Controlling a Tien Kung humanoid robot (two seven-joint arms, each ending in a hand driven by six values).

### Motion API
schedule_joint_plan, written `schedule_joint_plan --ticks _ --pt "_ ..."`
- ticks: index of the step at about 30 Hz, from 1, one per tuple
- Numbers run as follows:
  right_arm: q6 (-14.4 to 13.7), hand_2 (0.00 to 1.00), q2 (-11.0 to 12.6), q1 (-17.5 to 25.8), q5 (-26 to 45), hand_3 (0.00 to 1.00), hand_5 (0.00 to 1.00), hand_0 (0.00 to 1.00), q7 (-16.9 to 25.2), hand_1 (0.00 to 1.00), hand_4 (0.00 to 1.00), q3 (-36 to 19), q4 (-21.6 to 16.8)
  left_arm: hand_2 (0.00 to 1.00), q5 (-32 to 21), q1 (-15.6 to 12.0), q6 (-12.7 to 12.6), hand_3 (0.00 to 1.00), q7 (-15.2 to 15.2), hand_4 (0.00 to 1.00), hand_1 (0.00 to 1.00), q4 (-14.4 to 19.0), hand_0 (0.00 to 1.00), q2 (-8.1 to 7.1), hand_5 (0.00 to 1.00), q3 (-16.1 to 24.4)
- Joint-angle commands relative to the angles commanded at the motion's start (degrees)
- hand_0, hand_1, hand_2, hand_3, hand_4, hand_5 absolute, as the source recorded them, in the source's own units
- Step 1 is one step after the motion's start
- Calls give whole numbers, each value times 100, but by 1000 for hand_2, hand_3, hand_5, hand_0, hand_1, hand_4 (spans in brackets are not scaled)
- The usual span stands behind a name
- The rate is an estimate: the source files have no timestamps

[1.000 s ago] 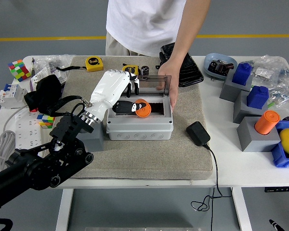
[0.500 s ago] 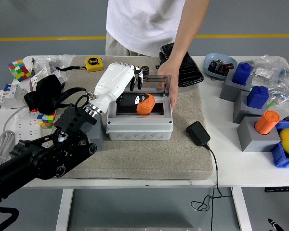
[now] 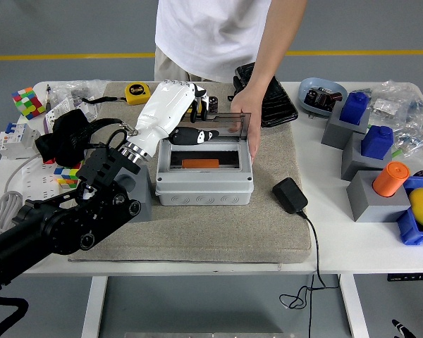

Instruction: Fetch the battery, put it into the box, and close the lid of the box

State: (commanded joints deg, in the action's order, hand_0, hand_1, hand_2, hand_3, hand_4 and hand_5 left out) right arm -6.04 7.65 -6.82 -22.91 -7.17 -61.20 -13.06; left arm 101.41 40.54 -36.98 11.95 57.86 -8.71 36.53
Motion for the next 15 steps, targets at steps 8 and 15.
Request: schedule_joint_plan --ticks 8,15 --pt "-9 671 1 -1 0 551 447 658 6 664 955 6 -4 359 -238 -43 0 436 450 998 356 368 283 -73 388 452" --pt "-11 671 1 -2 14 552 447 658 8 664 955 33 -3 547 -245 8 259 542 151 998 586 90 481 -80 576 520"
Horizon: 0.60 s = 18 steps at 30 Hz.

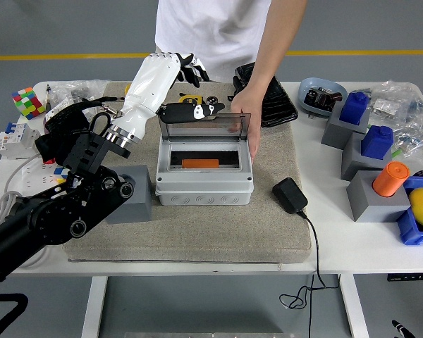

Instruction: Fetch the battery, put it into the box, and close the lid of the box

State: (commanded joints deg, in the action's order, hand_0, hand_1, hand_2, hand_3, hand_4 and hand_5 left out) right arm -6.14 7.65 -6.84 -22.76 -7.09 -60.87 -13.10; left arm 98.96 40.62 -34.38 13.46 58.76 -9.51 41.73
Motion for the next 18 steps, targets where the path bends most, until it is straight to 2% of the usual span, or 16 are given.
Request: schedule_joint_plan --ticks 1,6,7,9,12,13,18 --pt "-2 671 -2 0 1 551 448 658 2 664 955 -4 -1 744 -16 10 151 723 -138 998 760 -65 699 -8 919 -27" --pt "-3 671 2 2 -2 551 448 658 1 664 955 -16 1 744 -165 -7 773 723 -568 998 760 -164 699 -50 919 -162" --pt "-2 671 3 3 -4 551 448 659 0 664 955 -19 1 741 -187 -16 868 725 -626 998 749 -150 647 -59 998 -183" --pt "0 671 6 5 -18 551 448 659 0 664 955 -40 1 741 -236 -45 1116 725 -799 998 749 -61 647 -94 998 -246" --pt "-1 671 12 4 -33 551 448 659 2 664 955 -56 -3 741 -261 -89 1263 725 -923 998 749 94 647 -167 998 -321" --pt "-3 671 15 3 -41 551 448 659 3 664 954 -64 -5 635 -310 -116 1301 659 -978 998 631 178 418 -218 998 -379" --pt "-3 671 22 7 -66 551 448 659 5 664 954 -97 -10 635 -387 -251 1278 659 -1079 998 631 439 418 -358 998 -525"
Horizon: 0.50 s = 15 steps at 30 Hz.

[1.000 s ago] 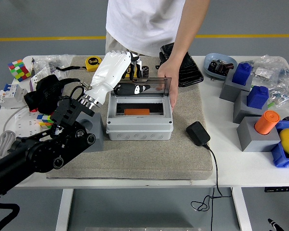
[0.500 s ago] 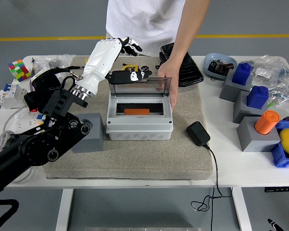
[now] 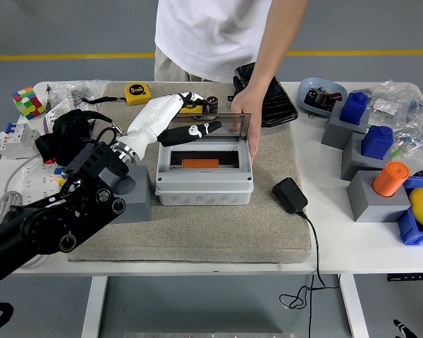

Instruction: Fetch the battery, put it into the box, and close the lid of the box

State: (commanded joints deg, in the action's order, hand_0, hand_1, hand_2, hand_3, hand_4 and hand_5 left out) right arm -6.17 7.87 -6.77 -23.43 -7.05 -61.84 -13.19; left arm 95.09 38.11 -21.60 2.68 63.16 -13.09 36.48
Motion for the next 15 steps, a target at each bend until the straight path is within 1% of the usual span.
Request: schedule_joint_plan --ticks 1,4,6,7,8,11,13,14,15 --pt "3 671 2 3 -4 551 447 659 0 664 954 -6 3 526 14 -60 -15 615 -22 998 529 102 326 -41 998 -23" --pt "7 671 5 8 -12 551 447 659 0 664 954 -14 3 526 18 -157 -23 615 -74 998 529 263 326 -115 998 -60" --pt "7 671 11 4 -23 551 447 659 2 664 954 -26 1 526 14 -240 -13 615 -120 998 529 415 326 -207 998 -94" --pt "7 671 14 1 -27 550 450 659 4 663 954 -32 -1 490 15 -280 1 598 -156 998 491 493 307 -251 998 -105" --pt "6 671 16 -1 -30 550 450 659 5 663 954 -39 -2 490 7 -325 8 598 -181 998 491 574 307 -296 998 -110" --pt "7 671 22 -3 -42 550 450 659 6 663 954 -62 -6 490 -43 -469 23 598 -228 998 491 884 307 -449 998 -116" --pt "13 671 27 -1 -48 550 450 659 1 663 954 -72 -2 490 -127 -575 18 598 -243 998 491 1139 307 -587 998 -161" --pt "15 671 29 1 -51 550 448 659 -1 665 954 -77 -2 466 -153 -613 14 582 -248 998 463 1242 291 -637 998 -186" --pt "17 671 31 3 -52 550 448 659 -1 665 954 -81 -1 466 -165 -642 8 582 -249 998 463 1314 291 -675 998 -211"
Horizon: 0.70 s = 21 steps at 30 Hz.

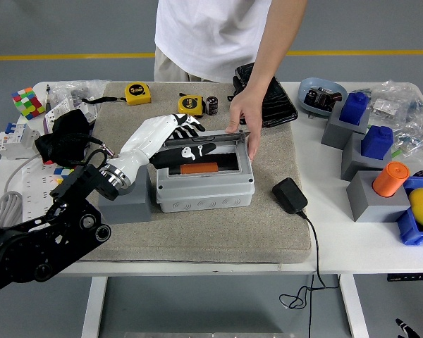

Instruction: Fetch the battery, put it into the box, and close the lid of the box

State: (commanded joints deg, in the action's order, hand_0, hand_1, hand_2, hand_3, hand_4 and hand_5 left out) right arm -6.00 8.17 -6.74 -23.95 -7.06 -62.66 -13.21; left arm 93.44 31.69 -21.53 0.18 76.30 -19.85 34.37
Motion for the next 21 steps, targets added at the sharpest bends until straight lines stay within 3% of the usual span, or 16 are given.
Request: schedule_joint_plan --ticks 3,11,21 --pt "6 671 0 2 -2 550 448 659 -1 665 954 5 7 466 -70 -63 0 582 5 998 463 80 291 -89 998 -108" --pt "-20 671 -10 -11 -22 551 445 660 9 663 955 -1 -6 447 -155 -166 25 572 -4 998 446 31 287 -125 998 -293" --pt "-7 671 -9 1 -35 550 448 659 -9 664 954 -16 8 461 -165 -351 -129 580 273 998 447 446 291 -86 998 564"
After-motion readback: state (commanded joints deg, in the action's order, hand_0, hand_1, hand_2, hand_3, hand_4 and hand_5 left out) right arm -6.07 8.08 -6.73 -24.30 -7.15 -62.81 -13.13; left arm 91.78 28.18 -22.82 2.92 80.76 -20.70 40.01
